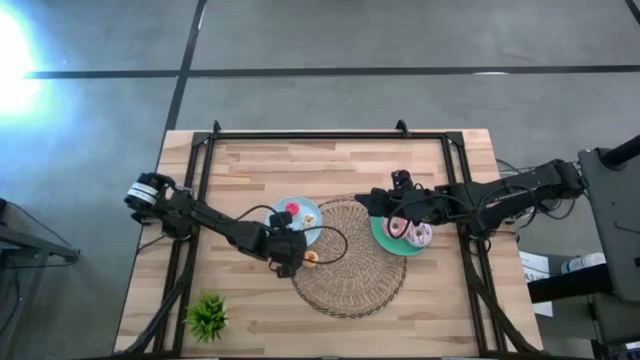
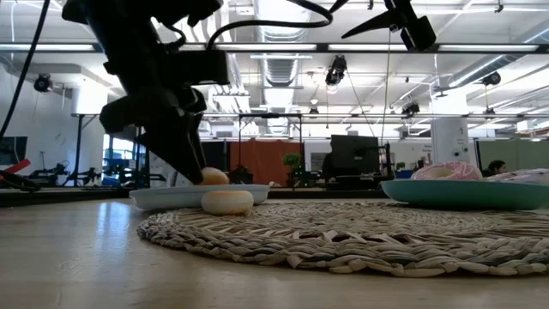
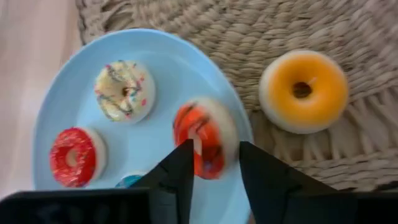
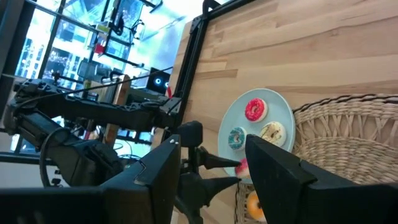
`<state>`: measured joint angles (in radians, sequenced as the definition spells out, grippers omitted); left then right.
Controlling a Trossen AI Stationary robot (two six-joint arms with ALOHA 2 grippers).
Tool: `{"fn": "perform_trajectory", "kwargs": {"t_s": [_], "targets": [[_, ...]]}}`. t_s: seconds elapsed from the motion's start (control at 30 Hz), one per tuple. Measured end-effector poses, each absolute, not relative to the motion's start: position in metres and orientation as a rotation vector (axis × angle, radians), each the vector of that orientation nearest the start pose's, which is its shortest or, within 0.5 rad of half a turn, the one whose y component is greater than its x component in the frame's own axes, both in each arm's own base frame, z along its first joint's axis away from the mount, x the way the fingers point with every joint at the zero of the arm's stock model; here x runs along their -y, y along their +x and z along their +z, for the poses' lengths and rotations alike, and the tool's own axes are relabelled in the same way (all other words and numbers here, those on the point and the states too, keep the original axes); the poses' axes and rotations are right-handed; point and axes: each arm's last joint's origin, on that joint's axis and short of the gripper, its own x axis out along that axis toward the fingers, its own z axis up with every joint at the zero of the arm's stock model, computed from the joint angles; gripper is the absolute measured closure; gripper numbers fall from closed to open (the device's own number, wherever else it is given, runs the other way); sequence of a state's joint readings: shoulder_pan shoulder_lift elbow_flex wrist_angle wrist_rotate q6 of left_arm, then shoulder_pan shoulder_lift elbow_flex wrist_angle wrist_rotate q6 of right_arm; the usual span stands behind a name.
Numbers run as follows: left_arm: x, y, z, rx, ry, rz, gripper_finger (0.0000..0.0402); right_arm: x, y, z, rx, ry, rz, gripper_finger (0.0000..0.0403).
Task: Pick & Place donuts
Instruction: Put the small red donut on the blue plate, then put the small yellow donut on the blue plate
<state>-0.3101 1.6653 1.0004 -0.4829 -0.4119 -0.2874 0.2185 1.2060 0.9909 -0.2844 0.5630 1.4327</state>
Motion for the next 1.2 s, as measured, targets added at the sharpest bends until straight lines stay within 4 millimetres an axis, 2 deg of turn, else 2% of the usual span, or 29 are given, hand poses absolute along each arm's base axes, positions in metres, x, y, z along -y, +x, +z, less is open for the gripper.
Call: {"fn": "perform_trajectory", "kwargs": {"t_s": [0.1,0.3,0.4,0.5,0.63,0.87,1.0,1.2], "targets": [[0.084,0.302,0.176,-1.050,0.146,0.243,0.0286,-0.041,0.256,0.312,-0.144,1.201,-0.588,0.0231],[0.083,0.299,0.180,-1.096,0.172,0.262,0.0282,-0.043,0.256,0.311,-0.164,1.202,-0.573,0.0232],[0.083,0.295,0.193,-1.130,0.155,0.289,0.0282,-0.045,0.256,0.310,-0.206,1.191,-0.539,0.0232],[0.089,0.289,0.209,-1.089,0.131,0.273,0.0282,-0.048,0.257,0.306,-0.296,1.175,-0.469,0.0232],[0.104,0.272,0.233,-0.996,0.087,0.217,0.0282,-0.055,0.266,0.285,-0.468,1.205,-0.388,0.0232],[0.128,0.231,0.260,-0.840,-0.083,0.237,0.0282,-0.067,0.303,0.232,-0.671,1.147,-0.410,0.0232],[0.136,0.209,0.270,-0.760,-0.205,0.270,0.0282,-0.073,0.328,0.215,-0.721,1.095,-0.397,0.0232],[0.138,0.185,0.283,-0.669,-0.258,0.330,0.0282,-0.083,0.369,0.194,-0.804,1.006,-0.361,0.0232]]}}
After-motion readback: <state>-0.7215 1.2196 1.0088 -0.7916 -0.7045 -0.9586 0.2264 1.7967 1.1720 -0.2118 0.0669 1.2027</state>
